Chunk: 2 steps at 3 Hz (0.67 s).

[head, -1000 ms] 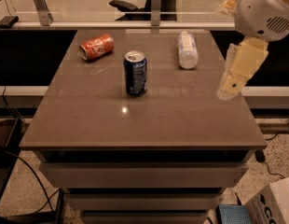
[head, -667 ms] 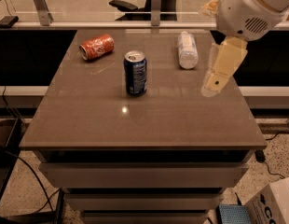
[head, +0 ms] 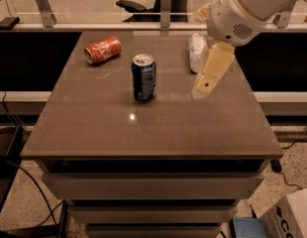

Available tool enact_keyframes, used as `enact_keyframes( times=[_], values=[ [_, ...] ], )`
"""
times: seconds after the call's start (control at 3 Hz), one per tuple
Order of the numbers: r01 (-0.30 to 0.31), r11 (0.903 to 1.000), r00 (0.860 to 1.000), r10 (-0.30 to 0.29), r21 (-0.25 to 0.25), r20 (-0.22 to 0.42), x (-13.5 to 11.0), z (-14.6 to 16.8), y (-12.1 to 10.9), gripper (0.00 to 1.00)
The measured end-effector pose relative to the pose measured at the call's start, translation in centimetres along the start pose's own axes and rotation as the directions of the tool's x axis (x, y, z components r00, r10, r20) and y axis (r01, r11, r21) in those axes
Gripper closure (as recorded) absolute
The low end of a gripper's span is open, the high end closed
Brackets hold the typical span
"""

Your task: Knock pepsi can over

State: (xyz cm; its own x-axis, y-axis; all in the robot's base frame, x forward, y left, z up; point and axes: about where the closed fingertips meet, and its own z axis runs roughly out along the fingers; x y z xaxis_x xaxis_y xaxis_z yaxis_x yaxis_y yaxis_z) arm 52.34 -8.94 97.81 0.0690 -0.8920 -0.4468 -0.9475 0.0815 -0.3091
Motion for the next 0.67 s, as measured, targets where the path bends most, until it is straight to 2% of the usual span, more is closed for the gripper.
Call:
enact_keyframes(
  times=[0.67],
  values=[
    [-0.005, 0.9999, 0.998, 0.006, -0.012, 0.061, -1.1, 3.4, -1.7, 0.00]
  ],
)
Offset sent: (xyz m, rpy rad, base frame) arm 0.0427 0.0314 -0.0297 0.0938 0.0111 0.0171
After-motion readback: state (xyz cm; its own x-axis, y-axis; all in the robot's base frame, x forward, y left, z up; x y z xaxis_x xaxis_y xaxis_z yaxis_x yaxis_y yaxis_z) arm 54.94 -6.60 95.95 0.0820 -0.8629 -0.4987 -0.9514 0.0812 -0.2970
